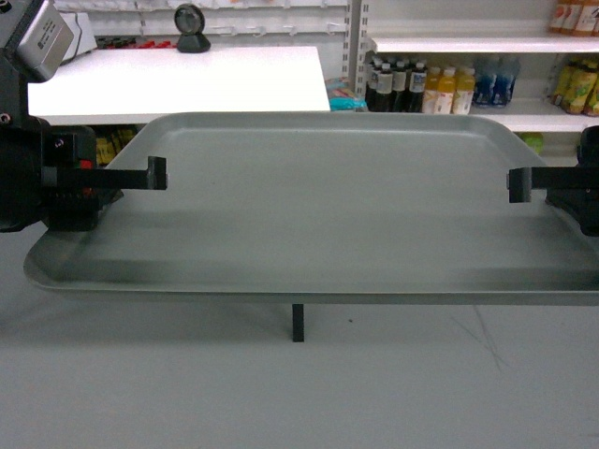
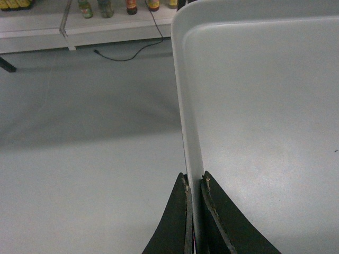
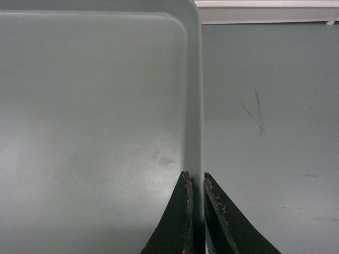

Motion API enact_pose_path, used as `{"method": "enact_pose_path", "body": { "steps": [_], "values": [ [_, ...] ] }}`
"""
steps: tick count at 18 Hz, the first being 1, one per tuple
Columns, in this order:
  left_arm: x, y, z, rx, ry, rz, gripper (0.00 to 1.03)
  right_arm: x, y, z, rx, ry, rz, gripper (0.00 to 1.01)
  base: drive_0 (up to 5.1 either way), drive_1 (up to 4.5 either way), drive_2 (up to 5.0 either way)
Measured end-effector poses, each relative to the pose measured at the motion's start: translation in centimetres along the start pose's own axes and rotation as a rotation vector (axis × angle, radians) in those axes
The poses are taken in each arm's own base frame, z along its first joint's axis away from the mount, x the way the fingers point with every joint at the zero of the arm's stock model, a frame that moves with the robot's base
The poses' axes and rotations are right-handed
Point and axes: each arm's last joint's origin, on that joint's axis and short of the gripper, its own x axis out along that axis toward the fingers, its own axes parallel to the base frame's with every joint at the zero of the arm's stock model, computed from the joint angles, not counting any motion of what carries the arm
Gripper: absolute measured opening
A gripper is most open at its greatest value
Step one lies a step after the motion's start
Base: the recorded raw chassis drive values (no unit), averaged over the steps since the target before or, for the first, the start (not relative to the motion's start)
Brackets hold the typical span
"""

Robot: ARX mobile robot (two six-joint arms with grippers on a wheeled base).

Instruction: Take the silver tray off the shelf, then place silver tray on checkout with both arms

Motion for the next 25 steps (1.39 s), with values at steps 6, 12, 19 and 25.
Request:
{"method": "enact_pose_path", "body": {
  "steps": [6, 12, 19, 25],
  "values": [
    [0.00, 0.00, 0.00, 0.000, 0.000, 0.000, 0.04, 0.00, 0.00, 0.00, 0.000, 0.000, 0.000, 0.03, -5.0, 2.43, 2.4],
    [0.00, 0.01, 0.01, 0.000, -0.001, 0.000, 0.04, 0.00, 0.01, 0.03, 0.001, -0.003, 0.001, 0.03, -5.0, 2.42, 2.4],
    [0.00, 0.01, 0.04, -0.001, -0.004, 0.000, 0.04, -0.01, -0.01, 0.04, 0.001, -0.003, 0.000, 0.03, -5.0, 2.39, 2.4],
    [0.00, 0.02, 0.03, -0.001, -0.003, 0.000, 0.04, 0.00, -0.02, -0.03, 0.000, 0.003, -0.001, 0.03, -4.2, 2.00, 2.0]
  ]
}}
